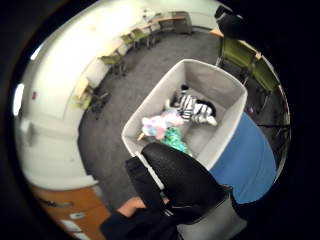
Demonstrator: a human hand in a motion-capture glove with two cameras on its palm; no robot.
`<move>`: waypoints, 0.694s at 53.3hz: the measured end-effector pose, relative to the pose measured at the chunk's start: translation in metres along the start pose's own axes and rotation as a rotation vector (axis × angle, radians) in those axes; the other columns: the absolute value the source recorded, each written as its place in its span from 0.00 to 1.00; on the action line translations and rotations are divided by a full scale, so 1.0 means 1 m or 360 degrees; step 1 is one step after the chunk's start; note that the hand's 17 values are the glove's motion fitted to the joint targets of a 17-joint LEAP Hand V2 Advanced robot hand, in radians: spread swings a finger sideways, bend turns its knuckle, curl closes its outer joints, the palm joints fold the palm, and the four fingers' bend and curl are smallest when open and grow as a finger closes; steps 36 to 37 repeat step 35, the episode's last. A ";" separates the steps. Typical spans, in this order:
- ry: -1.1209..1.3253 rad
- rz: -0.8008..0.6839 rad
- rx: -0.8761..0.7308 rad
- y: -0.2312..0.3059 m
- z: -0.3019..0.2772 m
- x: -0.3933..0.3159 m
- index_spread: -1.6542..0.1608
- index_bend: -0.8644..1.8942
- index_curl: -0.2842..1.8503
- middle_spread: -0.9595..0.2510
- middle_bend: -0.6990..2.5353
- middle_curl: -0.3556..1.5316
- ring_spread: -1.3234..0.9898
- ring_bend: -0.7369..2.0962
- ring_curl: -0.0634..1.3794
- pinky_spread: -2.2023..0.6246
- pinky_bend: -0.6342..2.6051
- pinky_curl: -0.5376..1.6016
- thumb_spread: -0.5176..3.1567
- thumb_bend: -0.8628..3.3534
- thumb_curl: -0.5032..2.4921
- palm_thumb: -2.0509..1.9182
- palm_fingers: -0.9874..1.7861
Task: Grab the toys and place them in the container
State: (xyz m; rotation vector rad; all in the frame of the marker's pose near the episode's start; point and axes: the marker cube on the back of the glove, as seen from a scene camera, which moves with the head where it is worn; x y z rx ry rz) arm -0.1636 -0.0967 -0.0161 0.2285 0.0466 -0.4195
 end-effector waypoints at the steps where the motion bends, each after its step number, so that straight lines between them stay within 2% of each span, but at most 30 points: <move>1: -0.0055 -0.0011 0.0042 0.007 -0.002 0.001 0.72 0.38 0.47 0.67 0.36 0.47 0.47 0.50 0.25 0.74 0.48 0.42 0.41 0.18 0.31 0.48 0.35; 5: -0.0268 -0.0081 0.0109 0.035 -0.002 0.019 0.72 0.40 0.47 0.66 0.36 0.46 0.46 0.51 0.25 0.74 0.46 0.41 0.41 0.17 0.29 0.47 0.41; 8: -0.0180 -0.0026 0.0072 0.051 0.004 0.035 0.71 0.40 0.46 0.66 0.37 0.46 0.44 0.53 0.25 0.73 0.45 0.40 0.40 0.17 0.28 0.47 0.47; 10: -0.0093 0.0026 0.0055 0.062 0.007 0.050 0.71 0.40 0.46 0.65 0.37 0.46 0.44 0.53 0.25 0.73 0.44 0.40 0.40 0.17 0.27 0.47 0.47; 14: 0.0105 0.0220 0.0027 0.083 0.015 0.083 0.71 0.41 0.47 0.65 0.37 0.46 0.43 0.53 0.25 0.73 0.44 0.40 0.40 0.17 0.26 0.46 0.47; 19: 0.0098 0.0345 -0.0026 0.104 0.022 0.109 0.71 0.41 0.47 0.65 0.37 0.46 0.42 0.52 0.25 0.72 0.43 0.40 0.40 0.17 0.25 0.46 0.46; 23: 0.0112 0.0343 -0.0051 0.120 0.027 0.123 0.72 0.41 0.46 0.65 0.37 0.46 0.42 0.51 0.25 0.72 0.42 0.40 0.39 0.17 0.24 0.47 0.46; 27: -0.0021 0.0188 -0.0078 0.136 0.028 0.130 0.72 0.40 0.46 0.65 0.37 0.46 0.42 0.51 0.24 0.72 0.42 0.39 0.39 0.17 0.23 0.47 0.45; 31: 0.0095 0.0425 -0.0104 0.136 0.036 0.143 0.72 0.39 0.45 0.65 0.37 0.45 0.41 0.50 0.24 0.72 0.41 0.39 0.39 0.17 0.22 0.47 0.44; 37: 0.0129 0.0463 -0.0106 0.141 0.038 0.148 0.73 0.37 0.44 0.65 0.37 0.45 0.41 0.50 0.24 0.72 0.41 0.40 0.39 0.17 0.22 0.47 0.43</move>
